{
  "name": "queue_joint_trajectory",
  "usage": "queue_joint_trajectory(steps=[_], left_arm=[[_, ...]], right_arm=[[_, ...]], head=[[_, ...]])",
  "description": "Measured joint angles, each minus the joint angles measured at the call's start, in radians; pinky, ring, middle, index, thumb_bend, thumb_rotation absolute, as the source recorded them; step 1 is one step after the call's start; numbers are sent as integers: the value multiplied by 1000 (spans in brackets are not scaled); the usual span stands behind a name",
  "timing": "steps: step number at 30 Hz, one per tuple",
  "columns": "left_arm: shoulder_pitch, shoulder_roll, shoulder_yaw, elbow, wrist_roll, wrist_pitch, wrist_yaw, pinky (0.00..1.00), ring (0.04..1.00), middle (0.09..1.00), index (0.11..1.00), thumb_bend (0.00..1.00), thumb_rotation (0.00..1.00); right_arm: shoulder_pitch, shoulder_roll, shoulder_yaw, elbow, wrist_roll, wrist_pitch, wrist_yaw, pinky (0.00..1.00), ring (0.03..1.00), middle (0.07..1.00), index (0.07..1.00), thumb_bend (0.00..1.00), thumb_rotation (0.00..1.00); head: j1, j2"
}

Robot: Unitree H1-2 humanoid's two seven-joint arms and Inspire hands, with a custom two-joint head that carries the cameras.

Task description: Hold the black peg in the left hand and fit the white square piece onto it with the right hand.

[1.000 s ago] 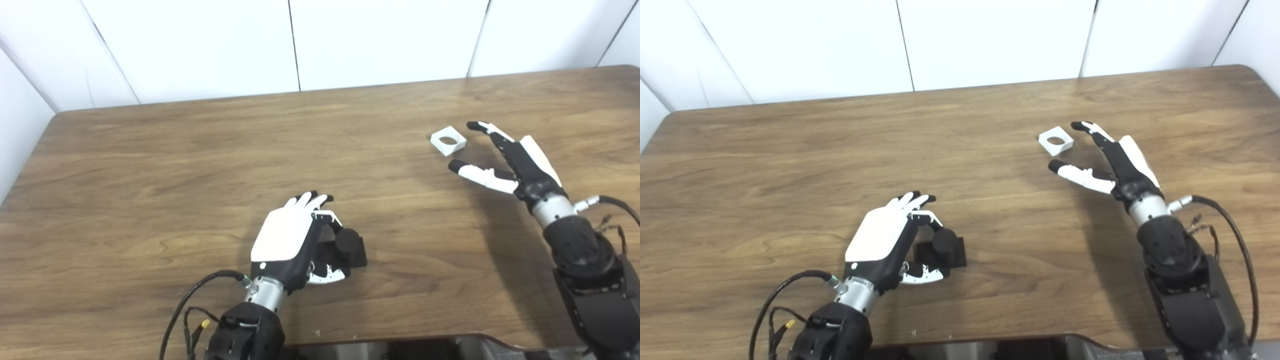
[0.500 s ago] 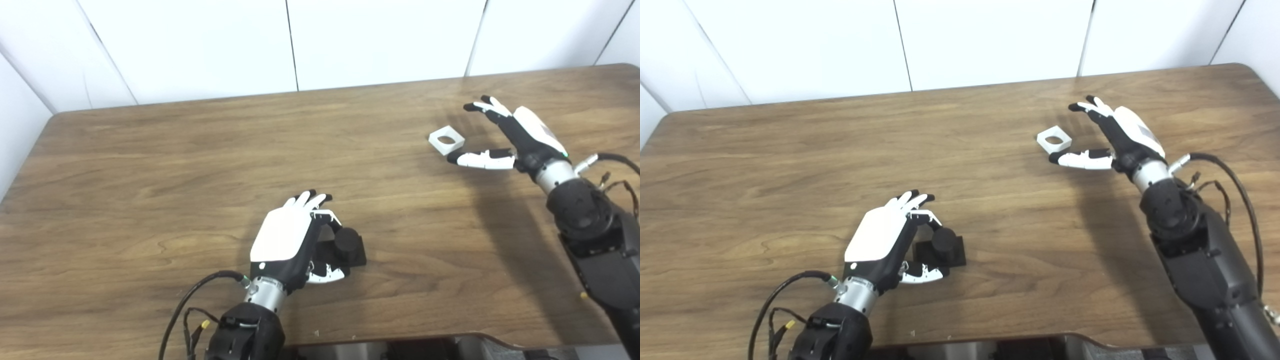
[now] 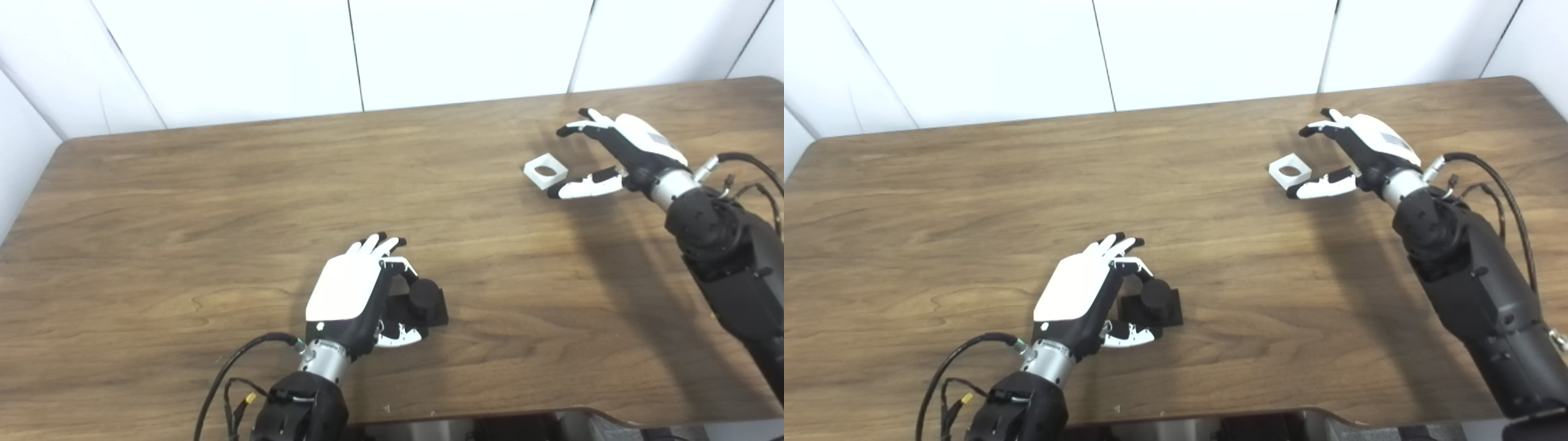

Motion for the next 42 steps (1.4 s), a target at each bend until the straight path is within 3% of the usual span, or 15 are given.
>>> queue_joint_trajectory(steps=[11, 22, 42], left_arm=[[2, -4, 0, 0, 2, 0, 1, 970, 975, 910, 491, 513, 73], [5, -8, -1, 0, 12, 0, 1, 982, 979, 910, 492, 513, 74], [7, -14, -7, 1, 27, -1, 7, 967, 972, 908, 492, 514, 74]], right_arm=[[-101, -46, 96, 56, -107, -46, 72, 1000, 1000, 1000, 817, 813, 302], [-163, -54, 135, 117, -159, -74, 128, 1000, 1000, 1000, 801, 814, 286], [-239, -62, 228, 180, -260, -219, 209, 1000, 1000, 1000, 771, 814, 221]], head=[[2, 0], [5, 0], [11, 5]])
